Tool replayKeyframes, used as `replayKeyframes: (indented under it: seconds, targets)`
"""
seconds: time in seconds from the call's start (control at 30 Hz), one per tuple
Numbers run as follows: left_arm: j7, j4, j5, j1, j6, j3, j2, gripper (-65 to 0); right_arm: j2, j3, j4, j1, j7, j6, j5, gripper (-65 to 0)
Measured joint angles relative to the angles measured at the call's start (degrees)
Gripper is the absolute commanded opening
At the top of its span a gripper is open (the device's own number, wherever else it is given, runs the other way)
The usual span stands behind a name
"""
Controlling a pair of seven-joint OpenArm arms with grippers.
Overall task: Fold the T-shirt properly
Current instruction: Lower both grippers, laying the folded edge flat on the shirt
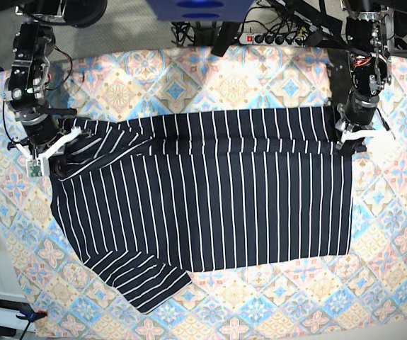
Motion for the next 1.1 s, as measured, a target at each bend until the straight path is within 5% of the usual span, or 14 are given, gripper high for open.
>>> replayKeyframes:
  seconds: [0.23, 0.43, 0.57, 0.9, 1.1]
  targets:
    - [0.04, -5.73, 0.00, -4.00, 0.02, 0.04, 0.02, -61.8, -0.22, -0.90, -4.44, 4.31, 0.37, 0.04, 0.02, -61.7]
    - [0.00, -6.16, -0.46, -4.15, 0.00, 0.96, 0.15, -29.6, -0.22, -0.72, -4.63, 3.37, -0.26, 0.00, -5.16, -47.6]
    - [-0.20, -6.14, -0.46, -3.63, 0.02, 1.84, -0.11, -17.6, -0.26, -0.61, -3.85, 1.99, 0.48, 0.02, -5.81, -45.3]
    - [-0.22, 2.51, -5.75, 6.05, -0.15, 2.05, -0.02, -35.9, -0.31, -0.46, 3.15, -8.04, 0.52, 0.28, -5.51, -45.4]
    - [-0.52, 4.87, -7.17, 11.19, 0.07, -0.55, -0.09, -39.2, -0.24, -0.46, 3.34, -11.08, 0.37, 0.00, -5.81, -45.4]
